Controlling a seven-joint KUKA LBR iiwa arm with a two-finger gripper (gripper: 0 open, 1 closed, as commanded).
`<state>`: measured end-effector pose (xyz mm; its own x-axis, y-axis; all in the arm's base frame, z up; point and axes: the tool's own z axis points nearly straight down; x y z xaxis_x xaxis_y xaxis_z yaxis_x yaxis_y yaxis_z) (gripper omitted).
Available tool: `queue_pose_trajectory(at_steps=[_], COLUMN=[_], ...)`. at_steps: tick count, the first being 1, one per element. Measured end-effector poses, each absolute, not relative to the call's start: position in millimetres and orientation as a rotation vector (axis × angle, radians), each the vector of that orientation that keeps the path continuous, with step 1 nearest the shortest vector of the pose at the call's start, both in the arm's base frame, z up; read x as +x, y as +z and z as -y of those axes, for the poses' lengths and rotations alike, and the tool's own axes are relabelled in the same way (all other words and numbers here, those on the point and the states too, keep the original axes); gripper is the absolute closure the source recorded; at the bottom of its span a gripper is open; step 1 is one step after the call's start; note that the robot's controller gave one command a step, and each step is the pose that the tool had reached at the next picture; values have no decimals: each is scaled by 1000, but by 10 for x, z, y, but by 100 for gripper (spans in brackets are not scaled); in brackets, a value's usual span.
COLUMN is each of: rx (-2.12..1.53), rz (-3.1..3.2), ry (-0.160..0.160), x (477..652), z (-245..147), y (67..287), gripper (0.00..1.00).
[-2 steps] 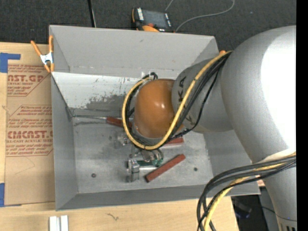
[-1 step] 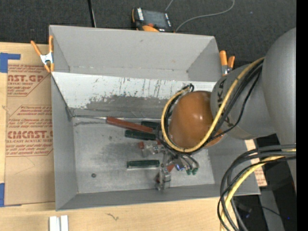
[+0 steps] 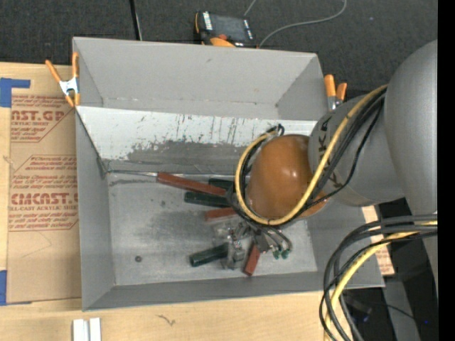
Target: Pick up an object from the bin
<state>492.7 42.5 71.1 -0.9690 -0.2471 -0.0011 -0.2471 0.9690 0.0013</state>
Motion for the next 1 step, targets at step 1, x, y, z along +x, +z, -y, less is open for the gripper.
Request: queue_pose_trajectory(at_steps=[1], rx=[-654], rz=[-3062], ry=[-1], x=[5571], z=[-526], y=[2029], gripper=[100])
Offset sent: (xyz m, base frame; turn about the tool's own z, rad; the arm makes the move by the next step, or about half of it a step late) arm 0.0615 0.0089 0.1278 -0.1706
